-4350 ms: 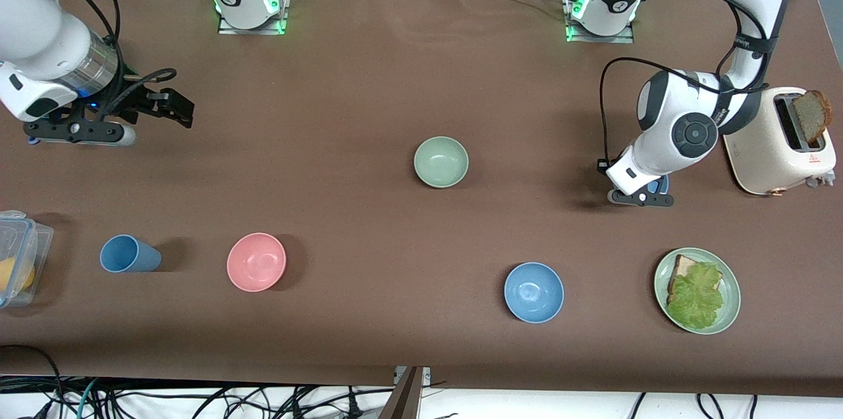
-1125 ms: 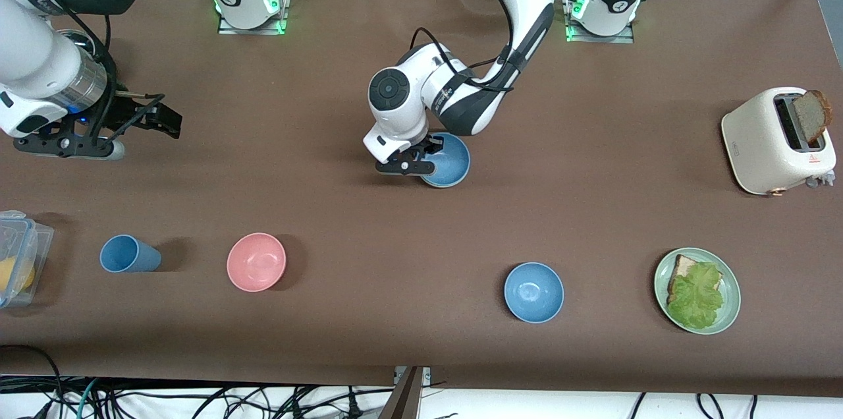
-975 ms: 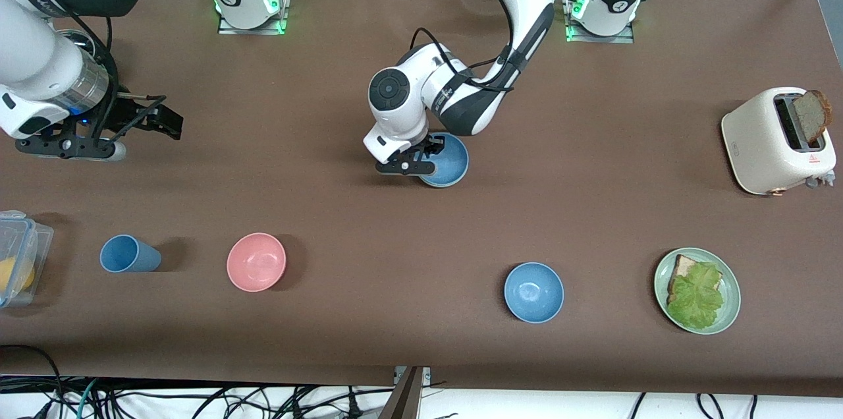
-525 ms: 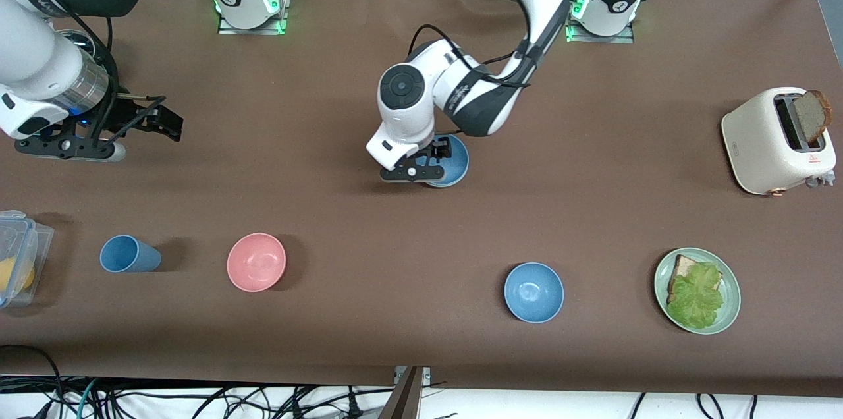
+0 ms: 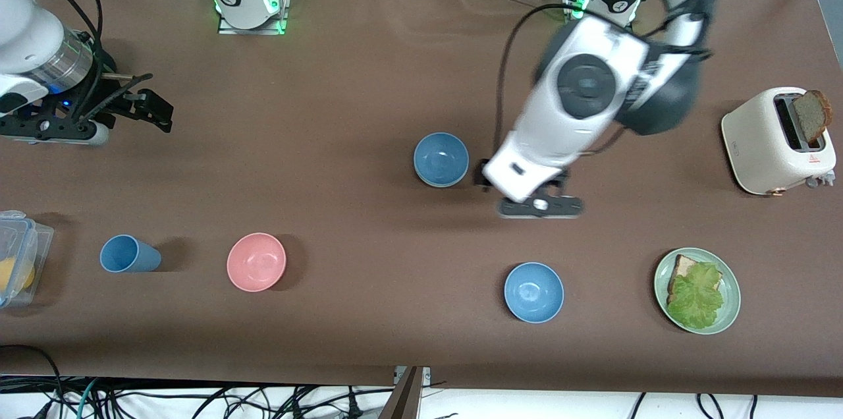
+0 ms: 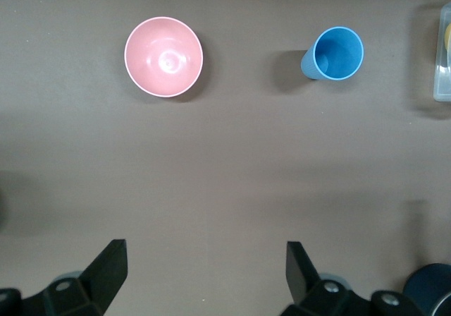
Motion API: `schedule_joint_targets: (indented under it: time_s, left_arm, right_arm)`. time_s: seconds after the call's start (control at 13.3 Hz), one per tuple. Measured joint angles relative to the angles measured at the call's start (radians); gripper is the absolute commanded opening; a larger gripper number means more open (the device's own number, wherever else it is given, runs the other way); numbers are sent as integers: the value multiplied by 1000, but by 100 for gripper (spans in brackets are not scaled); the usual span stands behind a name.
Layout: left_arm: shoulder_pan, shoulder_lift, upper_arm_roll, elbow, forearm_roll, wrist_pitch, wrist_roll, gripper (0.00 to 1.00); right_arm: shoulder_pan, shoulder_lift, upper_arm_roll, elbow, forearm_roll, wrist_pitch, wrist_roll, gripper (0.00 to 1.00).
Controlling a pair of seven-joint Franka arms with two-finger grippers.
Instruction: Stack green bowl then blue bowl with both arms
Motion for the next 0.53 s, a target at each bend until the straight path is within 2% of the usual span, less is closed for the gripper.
schedule_joint_targets:
  time_s: [0.22,0.53]
  left_arm:
    - [136,-70,-1,-22,-13,-68,172,100]
    - [282,-201,-7,-116,-26,-109,219,100]
  right_arm:
    - [0,-1,3,0,18,0,0,99]
    - [0,-2,4,0,49,0,-9,99]
